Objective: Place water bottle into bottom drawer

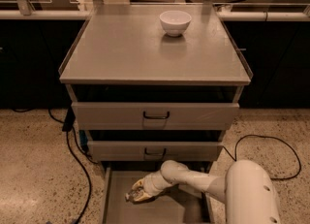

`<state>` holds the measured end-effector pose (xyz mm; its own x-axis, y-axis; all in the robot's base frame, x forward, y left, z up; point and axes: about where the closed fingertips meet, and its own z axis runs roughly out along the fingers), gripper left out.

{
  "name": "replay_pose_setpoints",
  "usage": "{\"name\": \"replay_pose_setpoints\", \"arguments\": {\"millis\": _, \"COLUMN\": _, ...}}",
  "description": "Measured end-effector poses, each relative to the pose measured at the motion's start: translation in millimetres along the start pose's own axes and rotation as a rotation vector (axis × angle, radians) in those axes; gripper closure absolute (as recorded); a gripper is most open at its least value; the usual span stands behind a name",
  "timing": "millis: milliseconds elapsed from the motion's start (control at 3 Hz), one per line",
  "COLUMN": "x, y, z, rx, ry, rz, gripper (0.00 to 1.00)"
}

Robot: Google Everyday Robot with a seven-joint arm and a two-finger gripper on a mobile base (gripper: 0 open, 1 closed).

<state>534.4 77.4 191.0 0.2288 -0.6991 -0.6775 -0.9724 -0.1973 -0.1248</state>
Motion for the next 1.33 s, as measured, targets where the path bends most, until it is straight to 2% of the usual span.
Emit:
{"name": "replay_pose_setpoints", "arguments": {"millis": 333, "x": 0.0, "y": 0.0, "z": 0.1, "rx": 0.0, "ry": 0.0, "rz": 0.0, "gripper": 0.4}}
{"name": "replay_pose_setpoints", "arguments": {"millis": 1000, "x": -1.5, "y": 1.2, "z": 4.0, "rx": -0.008, "ry": -0.006, "rz": -0.001, "gripper": 0.0}}
{"name": "replay_pose_setpoints", "arguments": {"millis": 1333, "x": -1.5, "y": 1.2, "z": 4.0, "rx": -0.008, "ry": -0.006, "rz": -0.001, "gripper": 0.0}}
